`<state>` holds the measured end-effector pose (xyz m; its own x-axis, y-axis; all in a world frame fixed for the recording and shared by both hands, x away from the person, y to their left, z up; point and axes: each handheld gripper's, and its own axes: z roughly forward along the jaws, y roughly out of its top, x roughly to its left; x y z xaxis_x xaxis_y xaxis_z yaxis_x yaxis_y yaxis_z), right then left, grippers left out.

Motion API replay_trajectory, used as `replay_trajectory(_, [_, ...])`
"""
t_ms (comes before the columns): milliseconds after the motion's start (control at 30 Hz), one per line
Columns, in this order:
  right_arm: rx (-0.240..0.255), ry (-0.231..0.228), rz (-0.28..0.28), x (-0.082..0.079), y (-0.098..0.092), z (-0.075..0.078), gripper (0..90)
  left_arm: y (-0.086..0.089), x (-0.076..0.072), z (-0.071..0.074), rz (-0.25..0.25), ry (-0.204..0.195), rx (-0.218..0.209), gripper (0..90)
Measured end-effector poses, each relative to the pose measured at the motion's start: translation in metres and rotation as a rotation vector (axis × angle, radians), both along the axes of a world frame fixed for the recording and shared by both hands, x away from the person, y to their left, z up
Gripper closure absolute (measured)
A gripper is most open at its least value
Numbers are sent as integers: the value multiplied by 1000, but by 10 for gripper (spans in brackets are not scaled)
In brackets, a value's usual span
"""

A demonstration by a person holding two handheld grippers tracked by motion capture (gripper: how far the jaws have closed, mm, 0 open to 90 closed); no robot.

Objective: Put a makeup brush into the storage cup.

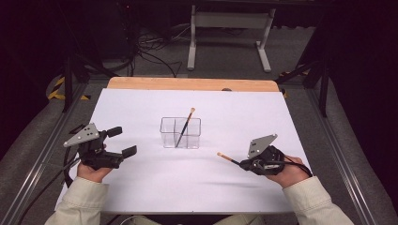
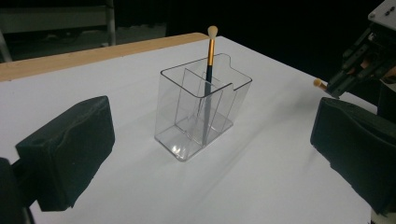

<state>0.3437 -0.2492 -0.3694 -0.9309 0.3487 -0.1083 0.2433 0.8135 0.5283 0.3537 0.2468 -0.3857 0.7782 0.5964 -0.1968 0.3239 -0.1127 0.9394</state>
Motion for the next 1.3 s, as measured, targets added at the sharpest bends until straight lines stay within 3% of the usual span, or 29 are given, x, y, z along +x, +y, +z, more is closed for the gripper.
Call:
replay_trajectory(33, [0,0,0,0,0,0,836,0,0,0,0,0,0,6])
replay_trajectory(100, [65,-17,-16,0,-1,5,836,0,0,0,0,-3,-2,6])
replay_trajectory(233, [144,-45,-27,0,-2,10,837,0,0,0,-2,0,-3,6])
replay_trajectory(467, [193,-73,-45,0,-1,14,836,2,1,-1,2,-1,-5,6])
replay_trajectory(500, [229,-77,-53,0,0,15,836,2,1,-2,0,-2,-3,6])
replay_trajectory(633, [278,-94,-64,0,-1,18,836,1,1,-3,-3,-5,3,5])
replay_trajectory(733, [343,-124,-89,0,-3,22,836,2,1,-2,1,-5,-3,6])
replay_trajectory(1133, [466,-219,-144,2,-6,26,836,4,0,-3,4,-5,-3,6])
replay_trajectory(1300, [517,-234,-172,4,-7,26,836,4,-1,-3,5,-5,-4,6])
